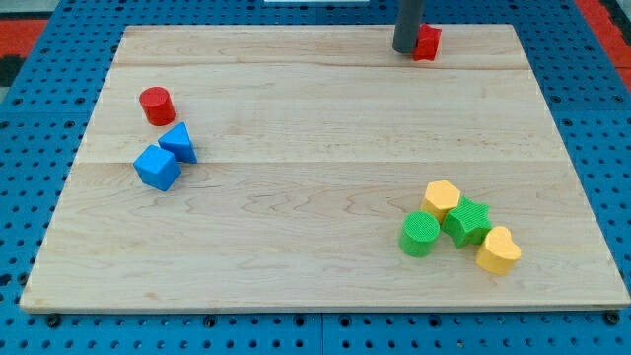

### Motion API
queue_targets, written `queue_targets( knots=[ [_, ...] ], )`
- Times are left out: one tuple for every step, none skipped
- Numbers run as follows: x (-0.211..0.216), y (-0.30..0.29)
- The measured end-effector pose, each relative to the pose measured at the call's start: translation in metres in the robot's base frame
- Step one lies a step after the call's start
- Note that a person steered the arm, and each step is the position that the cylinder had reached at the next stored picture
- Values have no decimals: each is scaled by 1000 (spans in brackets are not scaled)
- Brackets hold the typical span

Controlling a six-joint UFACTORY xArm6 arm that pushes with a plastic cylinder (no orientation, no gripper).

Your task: Slide the red circle to the center

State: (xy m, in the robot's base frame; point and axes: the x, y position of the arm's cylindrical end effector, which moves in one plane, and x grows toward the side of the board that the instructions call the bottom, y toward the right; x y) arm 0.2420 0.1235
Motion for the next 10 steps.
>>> queue_targets(
  knots=[
    [20, -22],
    [61, -87],
    [55, -170],
    [22, -259],
    [35, -351],
    [93, -410],
    [125, -405],
    [117, -335],
    [81, -264],
    [92, -193]
  ],
)
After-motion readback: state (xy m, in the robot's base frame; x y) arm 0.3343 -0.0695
